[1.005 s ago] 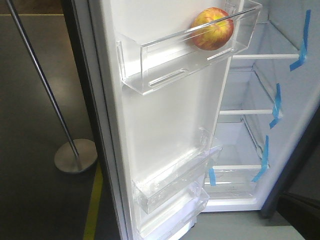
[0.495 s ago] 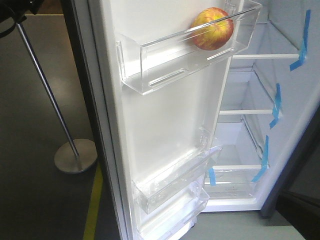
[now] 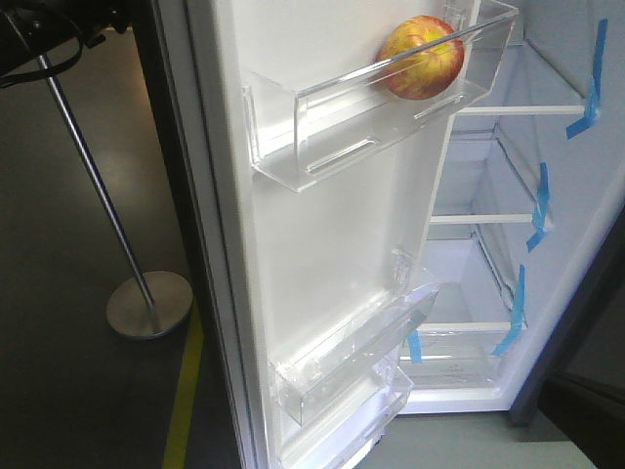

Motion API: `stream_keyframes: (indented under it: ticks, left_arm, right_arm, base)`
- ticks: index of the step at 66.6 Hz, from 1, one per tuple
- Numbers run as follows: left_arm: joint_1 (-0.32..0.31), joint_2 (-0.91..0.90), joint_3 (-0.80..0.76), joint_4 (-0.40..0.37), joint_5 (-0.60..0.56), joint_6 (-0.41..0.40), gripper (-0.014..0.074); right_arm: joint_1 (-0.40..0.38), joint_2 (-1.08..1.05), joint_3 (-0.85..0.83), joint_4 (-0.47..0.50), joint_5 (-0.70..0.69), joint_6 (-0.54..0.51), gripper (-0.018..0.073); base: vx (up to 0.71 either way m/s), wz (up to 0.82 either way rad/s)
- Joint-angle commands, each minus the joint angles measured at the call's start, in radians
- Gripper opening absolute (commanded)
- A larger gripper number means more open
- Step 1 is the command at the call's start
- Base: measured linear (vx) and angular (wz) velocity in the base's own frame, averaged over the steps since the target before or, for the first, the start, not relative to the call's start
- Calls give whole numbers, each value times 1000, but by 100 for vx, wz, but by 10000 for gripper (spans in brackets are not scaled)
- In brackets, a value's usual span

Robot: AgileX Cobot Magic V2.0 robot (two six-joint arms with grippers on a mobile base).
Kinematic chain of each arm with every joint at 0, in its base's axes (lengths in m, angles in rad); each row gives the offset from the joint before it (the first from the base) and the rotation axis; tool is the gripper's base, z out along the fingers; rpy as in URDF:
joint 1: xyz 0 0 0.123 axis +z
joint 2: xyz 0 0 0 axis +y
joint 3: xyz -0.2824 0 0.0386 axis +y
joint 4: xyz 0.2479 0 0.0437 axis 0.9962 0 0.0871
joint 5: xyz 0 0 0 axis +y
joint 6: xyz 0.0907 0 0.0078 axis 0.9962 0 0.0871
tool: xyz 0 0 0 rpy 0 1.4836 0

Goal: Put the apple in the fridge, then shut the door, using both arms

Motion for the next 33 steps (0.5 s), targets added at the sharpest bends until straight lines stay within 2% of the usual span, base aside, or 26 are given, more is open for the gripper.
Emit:
stream_keyframes:
  ticks: [1, 19, 33]
  left_arm:
    - [-51, -41, -35, -5, -129, 0, 433]
    - [-145, -41, -35, 46, -284, -8, 433]
    - [-273, -41, -35, 78, -326, -6, 433]
  right_arm:
    - [-2, 9, -24, 50, -40, -10, 4]
    - [-2, 9, -24, 50, -44, -16, 8]
    - [-2, 9, -24, 50, -54, -16, 13]
  base:
    - [0, 0]
    - [0, 0]
    - [0, 0]
